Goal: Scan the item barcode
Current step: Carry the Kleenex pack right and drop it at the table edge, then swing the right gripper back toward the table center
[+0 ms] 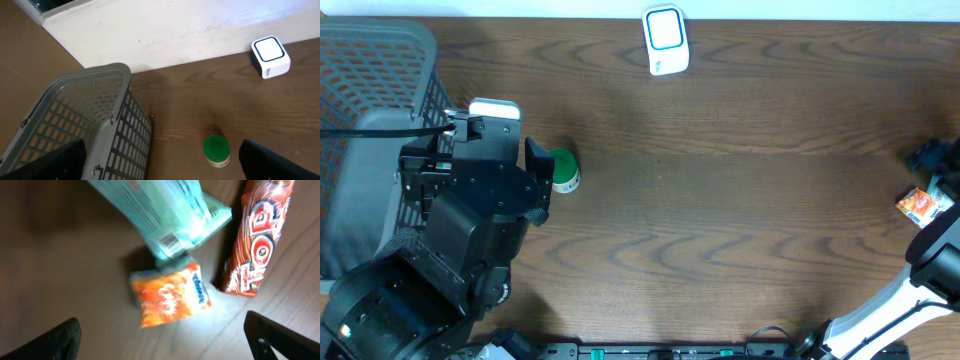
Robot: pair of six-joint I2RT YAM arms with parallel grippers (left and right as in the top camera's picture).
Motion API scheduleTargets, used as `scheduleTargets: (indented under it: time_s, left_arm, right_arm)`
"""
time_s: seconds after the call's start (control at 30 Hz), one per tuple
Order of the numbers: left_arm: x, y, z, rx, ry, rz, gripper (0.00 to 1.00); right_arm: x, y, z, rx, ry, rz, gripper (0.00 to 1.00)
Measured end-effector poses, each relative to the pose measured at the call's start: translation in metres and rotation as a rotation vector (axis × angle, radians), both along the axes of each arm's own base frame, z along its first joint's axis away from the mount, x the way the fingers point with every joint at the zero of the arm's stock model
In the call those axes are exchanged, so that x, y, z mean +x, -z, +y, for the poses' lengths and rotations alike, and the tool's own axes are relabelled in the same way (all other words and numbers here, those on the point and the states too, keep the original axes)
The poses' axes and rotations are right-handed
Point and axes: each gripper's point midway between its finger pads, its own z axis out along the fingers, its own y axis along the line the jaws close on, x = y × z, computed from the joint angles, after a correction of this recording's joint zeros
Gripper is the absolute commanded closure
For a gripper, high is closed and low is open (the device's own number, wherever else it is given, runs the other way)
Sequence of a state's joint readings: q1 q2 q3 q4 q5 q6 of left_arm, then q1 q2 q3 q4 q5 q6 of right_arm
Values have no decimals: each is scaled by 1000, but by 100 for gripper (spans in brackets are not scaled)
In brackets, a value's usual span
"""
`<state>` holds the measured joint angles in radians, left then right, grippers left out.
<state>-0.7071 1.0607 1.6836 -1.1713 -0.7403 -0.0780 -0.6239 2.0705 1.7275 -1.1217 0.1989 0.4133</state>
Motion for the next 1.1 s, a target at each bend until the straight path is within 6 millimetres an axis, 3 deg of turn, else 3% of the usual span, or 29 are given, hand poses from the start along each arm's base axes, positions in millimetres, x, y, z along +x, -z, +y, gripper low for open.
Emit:
scheduleTargets:
  time_s: [0.1,0.27,0.63,0.97,1.1]
  left_arm:
    - [0,0,0,0,0,0,2]
    - [0,0,0,0,0,0,2]
    - [0,0,0,0,0,0,2]
    - [0,0,0,0,0,0,2]
    - [0,0,0,0,0,0,2]
  right_arm:
    - [17,-29,2,16,-13,-66,1]
    - [45,-56,34,117,-76,-166,1]
    - [78,-56,138,287,-275,-165,1]
    - [116,-55,256,301,-562,-185,1]
    - [115,-43,302,316,-663,-164,1]
